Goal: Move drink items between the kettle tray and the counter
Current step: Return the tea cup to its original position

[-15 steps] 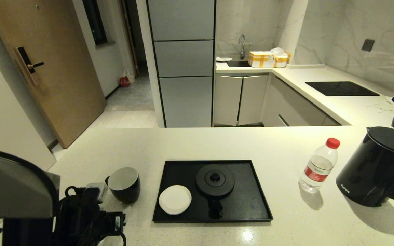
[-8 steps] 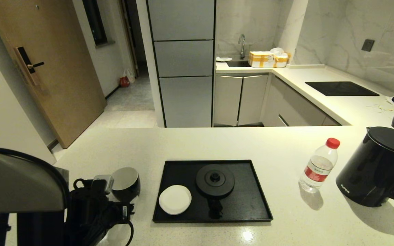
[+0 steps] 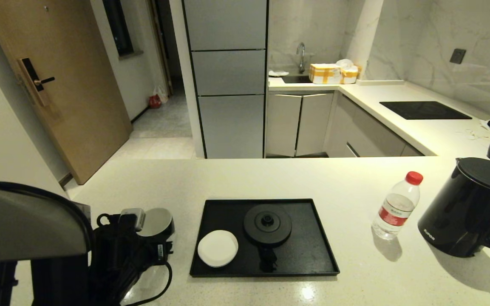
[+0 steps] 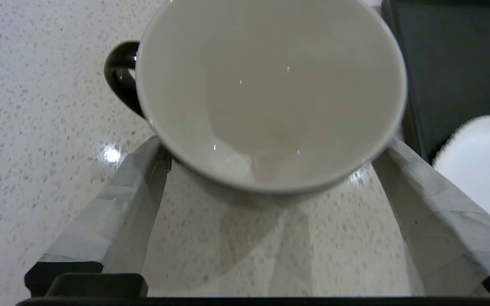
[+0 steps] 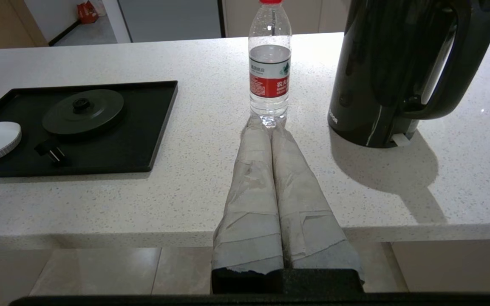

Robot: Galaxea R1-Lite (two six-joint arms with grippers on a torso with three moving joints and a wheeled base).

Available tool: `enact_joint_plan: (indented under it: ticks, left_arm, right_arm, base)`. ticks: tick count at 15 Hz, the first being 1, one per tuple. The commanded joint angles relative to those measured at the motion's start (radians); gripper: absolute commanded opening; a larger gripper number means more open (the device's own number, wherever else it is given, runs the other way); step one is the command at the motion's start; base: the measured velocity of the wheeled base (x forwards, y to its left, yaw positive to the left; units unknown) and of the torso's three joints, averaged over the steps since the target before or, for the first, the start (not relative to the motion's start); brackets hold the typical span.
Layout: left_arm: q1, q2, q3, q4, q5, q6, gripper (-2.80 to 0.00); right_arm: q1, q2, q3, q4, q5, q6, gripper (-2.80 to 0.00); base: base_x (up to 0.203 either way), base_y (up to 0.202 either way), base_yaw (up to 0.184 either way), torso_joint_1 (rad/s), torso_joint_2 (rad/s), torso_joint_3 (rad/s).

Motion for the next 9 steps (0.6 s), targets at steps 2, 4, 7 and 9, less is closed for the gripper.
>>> enact_joint_plan:
  ticks: [2, 4, 7, 9]
  left_arm:
    - [0.000, 0.038, -0.037, -0.009, 0.006, -0.001, 0.00]
    - [0.000, 0.053, -0.074, -0.009, 0.008, 0.000, 0.00]
    - [0.000, 0.055, -0.086, -0.009, 0.009, 0.004, 0.00]
    - [0.008, 0.078, -0.132, -0.009, 0.009, 0.008, 0.00]
  right_arm:
    - [0.000, 0.001, 0.002, 0.000, 0.000, 0.000, -2.80]
    - [0.000, 0.001, 0.002, 0.000, 0.000, 0.000, -2.80]
    - [0.000, 0.001, 0.002, 0.000, 0.000, 0.000, -2.80]
    - [0.000, 0.001, 0.002, 0.000, 0.000, 0.000, -2.80]
  base:
    - [0.000, 0.000, 0.000, 0.000, 0.00, 0.000]
    - [0.000, 0.000, 0.000, 0.000, 0.00, 0.000]
    - [0.000, 0.000, 0.000, 0.000, 0.00, 0.000]
    - [0.000, 0.000, 0.000, 0.000, 0.00, 0.000]
